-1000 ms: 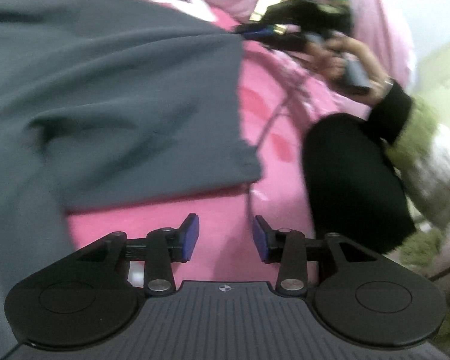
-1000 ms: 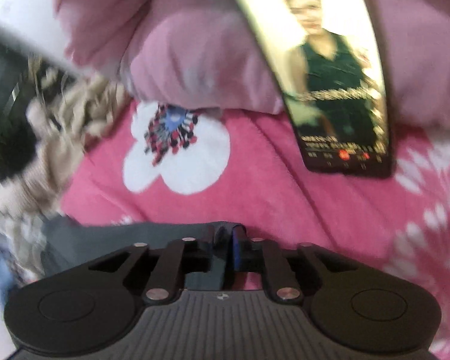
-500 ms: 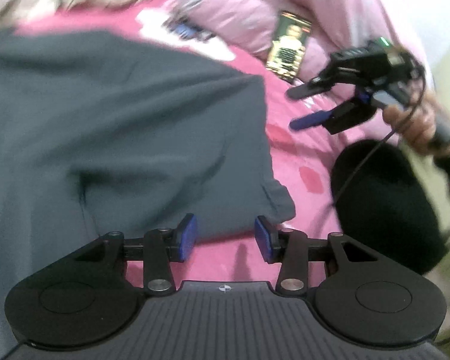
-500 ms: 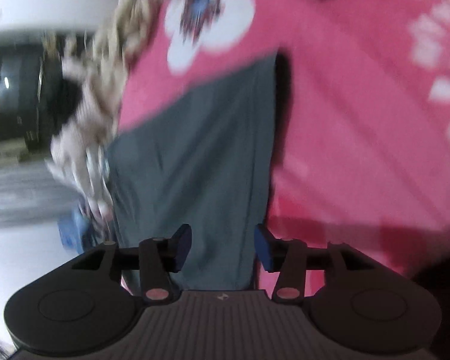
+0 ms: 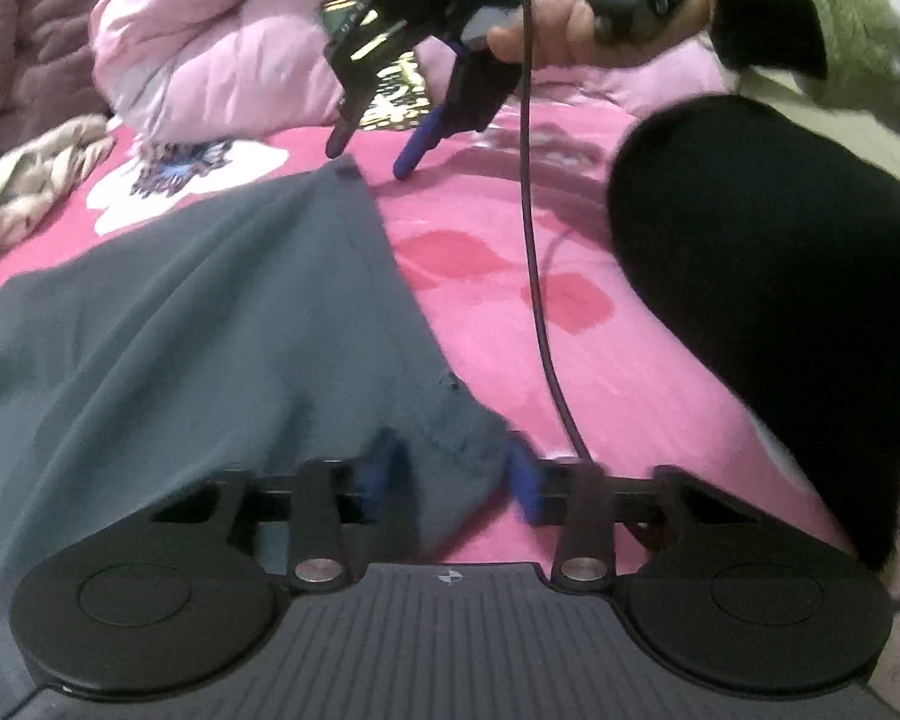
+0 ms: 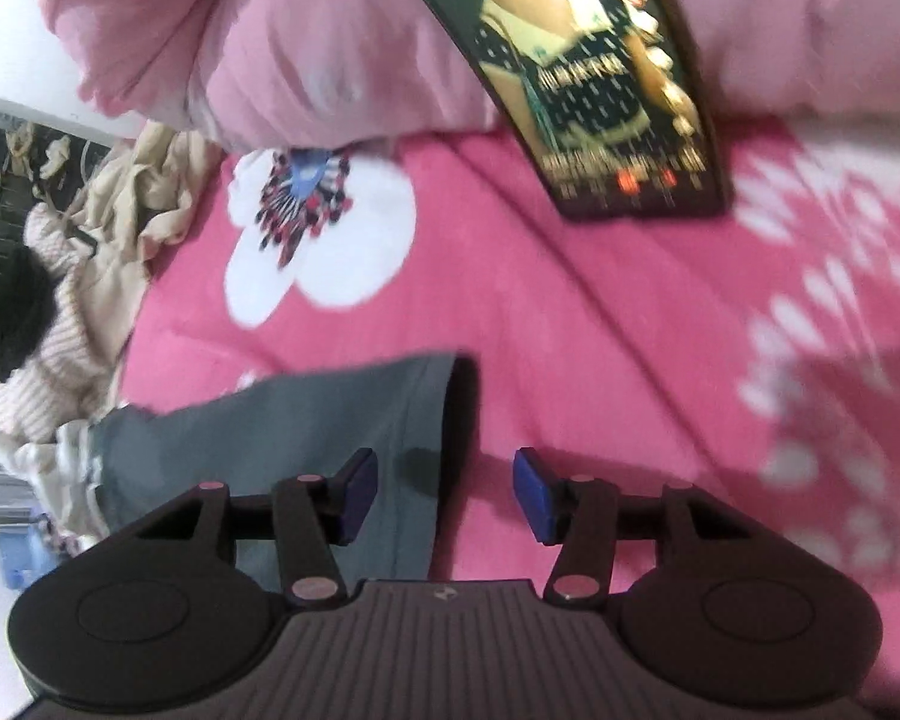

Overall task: Fold clothes
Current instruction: 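Grasp the folded leg edge with the left gripper while the right gripper grasps the hem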

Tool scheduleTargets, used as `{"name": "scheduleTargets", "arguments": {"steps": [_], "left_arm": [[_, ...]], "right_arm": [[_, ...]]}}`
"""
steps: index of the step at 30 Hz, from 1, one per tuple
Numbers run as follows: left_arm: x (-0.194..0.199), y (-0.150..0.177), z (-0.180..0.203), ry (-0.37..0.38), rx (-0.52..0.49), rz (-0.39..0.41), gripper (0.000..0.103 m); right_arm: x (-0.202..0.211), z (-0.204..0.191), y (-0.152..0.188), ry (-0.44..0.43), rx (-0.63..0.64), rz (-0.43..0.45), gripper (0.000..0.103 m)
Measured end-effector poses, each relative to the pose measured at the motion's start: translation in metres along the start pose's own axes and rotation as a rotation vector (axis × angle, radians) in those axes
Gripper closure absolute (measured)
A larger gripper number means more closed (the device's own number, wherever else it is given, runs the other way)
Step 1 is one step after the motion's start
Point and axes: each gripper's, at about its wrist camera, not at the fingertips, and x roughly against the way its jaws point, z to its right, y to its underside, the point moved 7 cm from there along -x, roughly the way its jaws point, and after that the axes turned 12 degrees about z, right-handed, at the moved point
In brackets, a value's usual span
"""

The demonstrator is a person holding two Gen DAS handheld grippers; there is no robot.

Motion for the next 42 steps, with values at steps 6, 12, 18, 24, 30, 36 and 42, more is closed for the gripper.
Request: {"name": "scheduleTargets", "arguments": {"steps": [6, 12, 18, 24, 30, 36, 42], "left_arm": [[0.030, -0.015, -0.036, -0.022, 0.320, 0.104, 0.103], [0.087, -0.037, -0.115, -0.069, 0.749, 0.314, 0.103], [0.107, -0.045, -0.149, -0.080, 0.912, 0.437, 0.103], [0.112, -0.053, -0.140, -0.020, 0.889, 0.458, 0.103], [0.121, -0.048, -0.117, 0.031, 0.810, 0.428, 0.103], [0.125, -0.043, -0.116, 0.012, 0.820, 0.432, 0.103], [0.125, -0.046, -0.125, 0.001, 0.853, 0.463, 0.103]], "right_arm": [[-0.013, -0.009, -0.013, -0.006, 0.018, 0.028, 0.047], [0.007, -0.012, -0.023, -0.122, -0.111, 0.056, 0.043], [0.023, -0.003, -0.014, -0.186, -0.279, 0.040, 0.037], [0.013, 0.011, 0.000, -0.157, -0.361, -0.040, 0.031], [-0.013, 0.014, 0.003, -0.151, -0.446, -0.106, 0.030], [0.002, 0.004, 0.008, -0.136, -0.302, -0.050, 0.030], [0.011, -0.022, 0.033, -0.132, -0.051, -0.037, 0.031]]}}
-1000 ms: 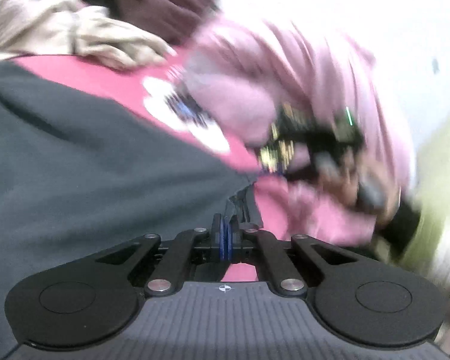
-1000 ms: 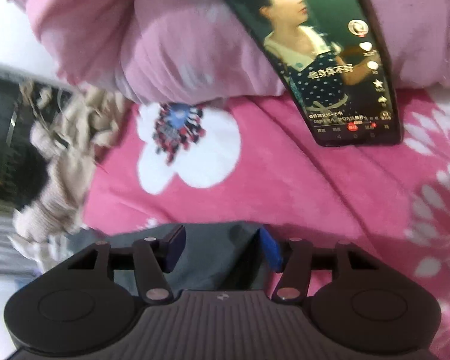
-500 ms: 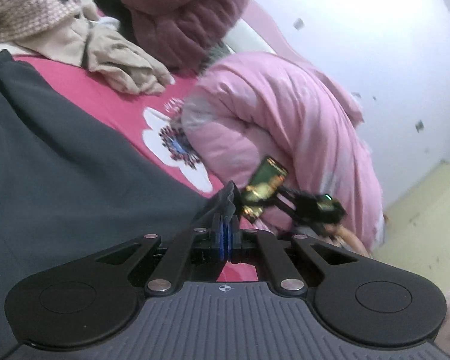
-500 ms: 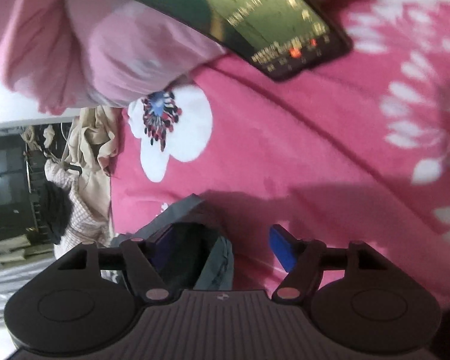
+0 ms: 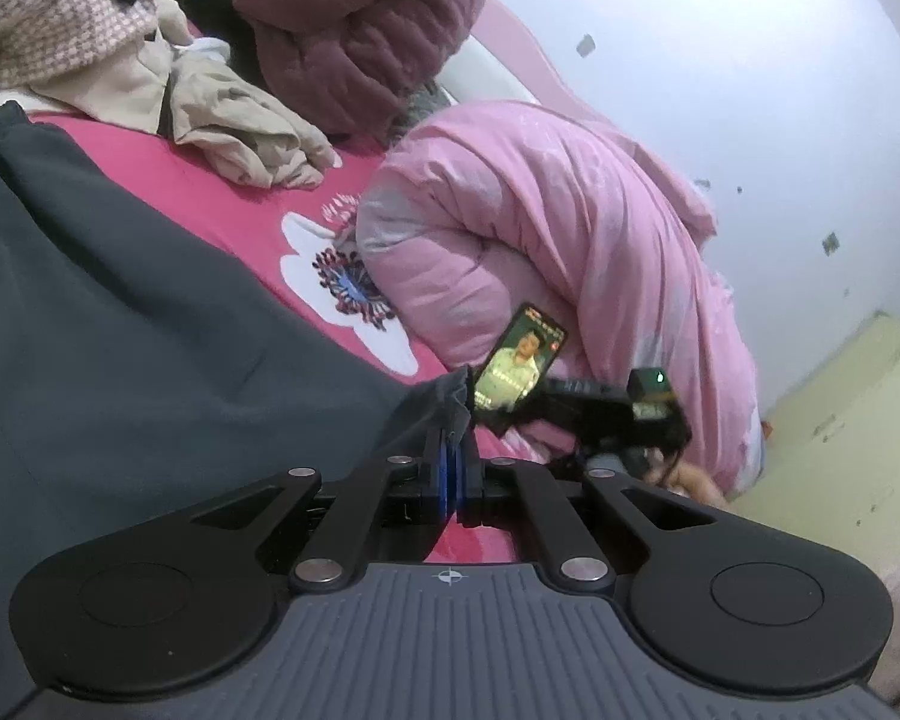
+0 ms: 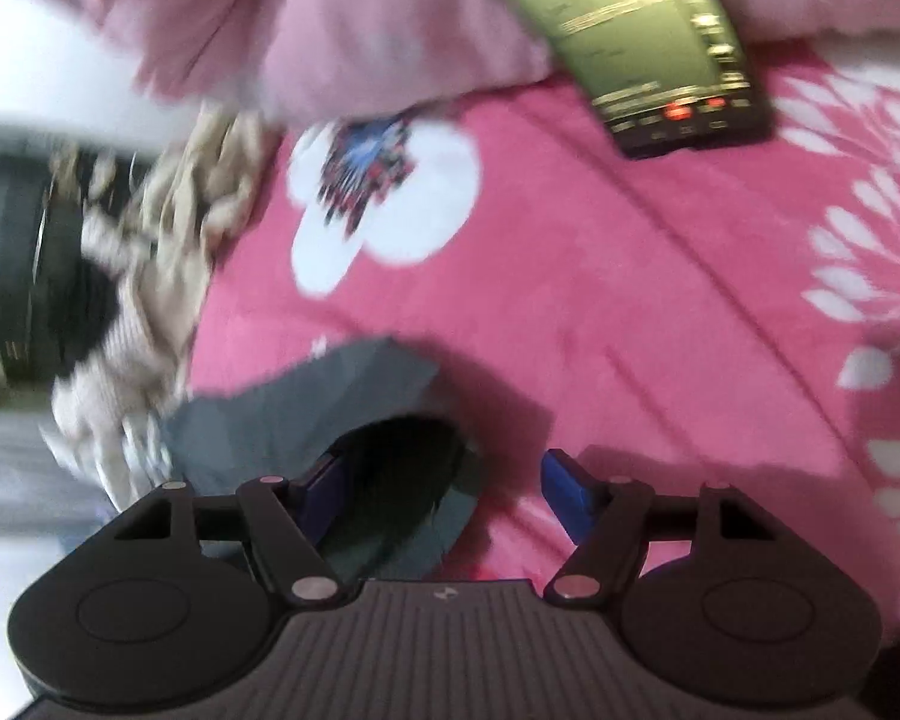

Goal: Fold clothes

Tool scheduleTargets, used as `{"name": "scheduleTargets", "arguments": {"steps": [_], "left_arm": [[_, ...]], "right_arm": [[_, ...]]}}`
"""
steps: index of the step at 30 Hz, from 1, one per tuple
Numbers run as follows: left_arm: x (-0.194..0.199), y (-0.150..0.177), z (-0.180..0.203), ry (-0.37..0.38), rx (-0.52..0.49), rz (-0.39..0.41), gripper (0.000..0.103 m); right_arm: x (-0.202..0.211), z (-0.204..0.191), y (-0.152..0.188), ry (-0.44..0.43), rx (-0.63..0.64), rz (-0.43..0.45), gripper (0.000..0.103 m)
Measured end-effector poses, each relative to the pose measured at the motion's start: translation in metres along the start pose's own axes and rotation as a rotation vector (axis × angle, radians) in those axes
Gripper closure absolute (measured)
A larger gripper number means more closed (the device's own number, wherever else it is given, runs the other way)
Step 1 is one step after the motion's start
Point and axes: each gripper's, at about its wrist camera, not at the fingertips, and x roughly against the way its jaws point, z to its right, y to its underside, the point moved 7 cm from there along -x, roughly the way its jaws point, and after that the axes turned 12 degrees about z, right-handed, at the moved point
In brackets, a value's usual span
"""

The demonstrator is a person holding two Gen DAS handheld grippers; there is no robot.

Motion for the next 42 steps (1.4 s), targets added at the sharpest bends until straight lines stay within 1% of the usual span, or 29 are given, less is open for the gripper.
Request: {"name": "scheduleTargets", "arguments": {"steps": [1, 4, 8, 9, 11, 12, 15, 17, 20, 22, 23, 24, 25, 26, 28, 30, 33, 35, 39, 41, 42], "left_arm": [[0.000, -0.001, 0.001, 0.002, 0.000, 0.006, 0.103], [0.002, -0.005, 0.004, 0.004, -0.002, 0.022, 0.102], [0.005, -0.006, 0.003, -0.002, 0.004, 0.036, 0.102], [0.005, -0.007, 0.002, -0.004, 0.006, 0.038, 0.102], [0.004, -0.007, 0.001, -0.006, 0.009, 0.038, 0.102], [0.004, -0.008, 0.000, -0.007, 0.008, 0.037, 0.102], [0.004, -0.011, -0.002, -0.010, 0.014, 0.045, 0.102], [0.005, -0.012, -0.002, -0.010, 0.018, 0.052, 0.102], [0.007, -0.014, -0.002, -0.008, 0.023, 0.062, 0.102], [0.009, -0.014, -0.002, 0.001, 0.029, 0.063, 0.102], [0.010, -0.014, -0.001, 0.011, 0.031, 0.059, 0.102], [0.012, -0.014, 0.001, 0.021, 0.030, 0.055, 0.102], [0.013, -0.013, 0.003, 0.030, 0.022, 0.049, 0.102], [0.015, -0.011, 0.006, 0.040, 0.013, 0.042, 0.102], [0.019, -0.006, 0.013, 0.057, -0.017, 0.021, 0.102], [0.023, 0.001, 0.020, 0.076, -0.046, -0.001, 0.102], [0.027, 0.015, 0.029, 0.104, -0.077, -0.055, 0.102], [0.026, 0.028, 0.031, 0.105, -0.103, -0.111, 0.102], [0.015, 0.065, 0.027, 0.101, -0.134, -0.266, 0.103], [0.007, 0.087, 0.024, 0.094, -0.153, -0.355, 0.103], [0.004, 0.096, 0.023, 0.090, -0.176, -0.384, 0.102]], "right_arm": [[-0.003, -0.004, 0.004, 0.006, 0.037, -0.004, 0.033], [-0.014, -0.012, 0.010, 0.036, 0.124, -0.002, 0.035], [-0.018, -0.019, 0.016, 0.074, 0.261, 0.034, 0.036], [-0.018, -0.020, 0.017, 0.082, 0.298, 0.044, 0.038], [-0.017, -0.022, 0.019, 0.098, 0.380, 0.074, 0.039], [-0.016, -0.023, 0.019, 0.113, 0.426, 0.096, 0.041], [-0.015, -0.027, 0.017, 0.163, 0.561, 0.174, 0.043], [-0.017, -0.028, 0.018, 0.177, 0.628, 0.191, 0.045], [-0.020, -0.031, 0.026, 0.166, 0.714, 0.187, 0.057], [-0.021, -0.035, 0.034, 0.160, 0.791, 0.187, 0.075], [-0.021, -0.038, 0.038, 0.164, 0.843, 0.191, 0.080], [-0.020, -0.040, 0.041, 0.173, 0.889, 0.197, 0.091], [-0.019, -0.042, 0.043, 0.183, 0.922, 0.202, 0.096], [-0.017, -0.043, 0.043, 0.194, 0.953, 0.210, 0.097], [-0.011, -0.046, 0.037, 0.219, 1.001, 0.238, 0.100], [-0.003, -0.049, 0.025, 0.253, 1.042, 0.269, 0.101], [0.006, -0.052, 0.013, 0.291, 1.101, 0.277, 0.101], [0.008, -0.053, 0.012, 0.298, 1.140, 0.266, 0.101], [0.007, -0.054, 0.024, 0.319, 1.245, 0.233, 0.101], [0.004, -0.051, 0.029, 0.329, 1.268, 0.217, 0.101], [0.003, -0.050, 0.030, 0.333, 1.272, 0.210, 0.100]]}}
